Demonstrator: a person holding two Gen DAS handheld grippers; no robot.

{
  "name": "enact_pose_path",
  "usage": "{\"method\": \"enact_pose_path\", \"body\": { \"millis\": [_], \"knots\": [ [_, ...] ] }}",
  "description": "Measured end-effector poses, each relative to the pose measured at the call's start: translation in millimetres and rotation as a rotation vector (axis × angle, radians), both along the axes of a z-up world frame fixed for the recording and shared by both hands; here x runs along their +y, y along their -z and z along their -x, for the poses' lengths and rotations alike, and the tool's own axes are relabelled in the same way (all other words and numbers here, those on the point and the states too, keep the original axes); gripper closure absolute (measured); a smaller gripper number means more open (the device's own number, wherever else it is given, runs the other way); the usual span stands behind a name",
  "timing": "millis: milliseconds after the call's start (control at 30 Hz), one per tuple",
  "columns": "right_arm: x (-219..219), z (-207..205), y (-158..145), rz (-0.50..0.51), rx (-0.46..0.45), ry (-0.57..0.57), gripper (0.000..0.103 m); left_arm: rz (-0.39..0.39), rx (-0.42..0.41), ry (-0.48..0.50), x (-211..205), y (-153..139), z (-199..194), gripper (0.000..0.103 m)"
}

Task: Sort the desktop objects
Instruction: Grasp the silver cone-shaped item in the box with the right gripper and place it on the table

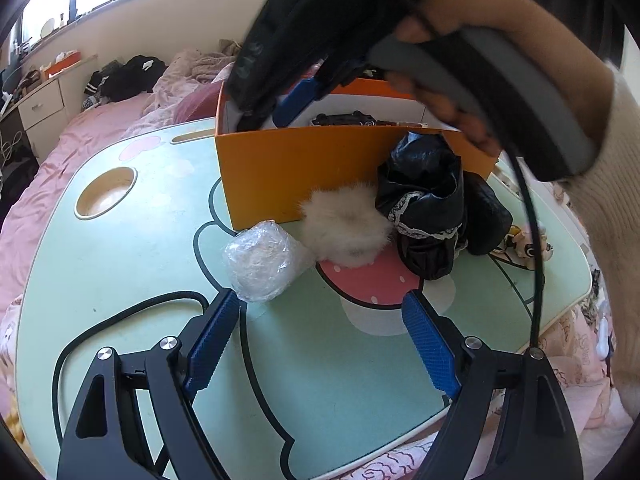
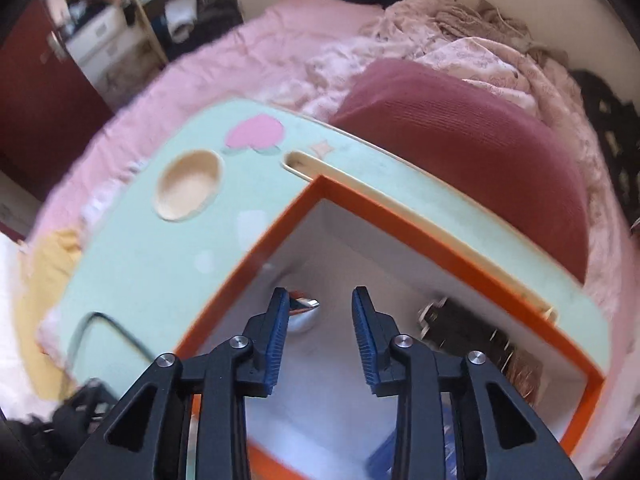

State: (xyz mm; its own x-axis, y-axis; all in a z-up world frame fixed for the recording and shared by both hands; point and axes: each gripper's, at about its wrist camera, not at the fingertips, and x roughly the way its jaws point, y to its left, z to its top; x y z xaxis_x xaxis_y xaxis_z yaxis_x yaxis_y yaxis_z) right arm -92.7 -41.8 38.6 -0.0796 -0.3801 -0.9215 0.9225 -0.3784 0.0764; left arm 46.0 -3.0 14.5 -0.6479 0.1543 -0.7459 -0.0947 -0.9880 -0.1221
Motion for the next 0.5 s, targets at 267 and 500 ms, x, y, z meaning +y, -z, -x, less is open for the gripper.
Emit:
{"method": "enact_pose_path", "body": {
  "millis": [267, 500],
  "knots": [
    [-13.1, -1.8, 25.4, -0.095, -0.004, -0.027, 0.074, 0.006, 0.002, 0.012, 4.5, -0.2, -2.2, 0.019],
    [42.7, 12.5, -22.5, 0.173, 0.018, 0.113, 0.074, -0.010, 0.008, 0.012, 8.7, -1.1, -5.7, 0.019]
  ]
}}
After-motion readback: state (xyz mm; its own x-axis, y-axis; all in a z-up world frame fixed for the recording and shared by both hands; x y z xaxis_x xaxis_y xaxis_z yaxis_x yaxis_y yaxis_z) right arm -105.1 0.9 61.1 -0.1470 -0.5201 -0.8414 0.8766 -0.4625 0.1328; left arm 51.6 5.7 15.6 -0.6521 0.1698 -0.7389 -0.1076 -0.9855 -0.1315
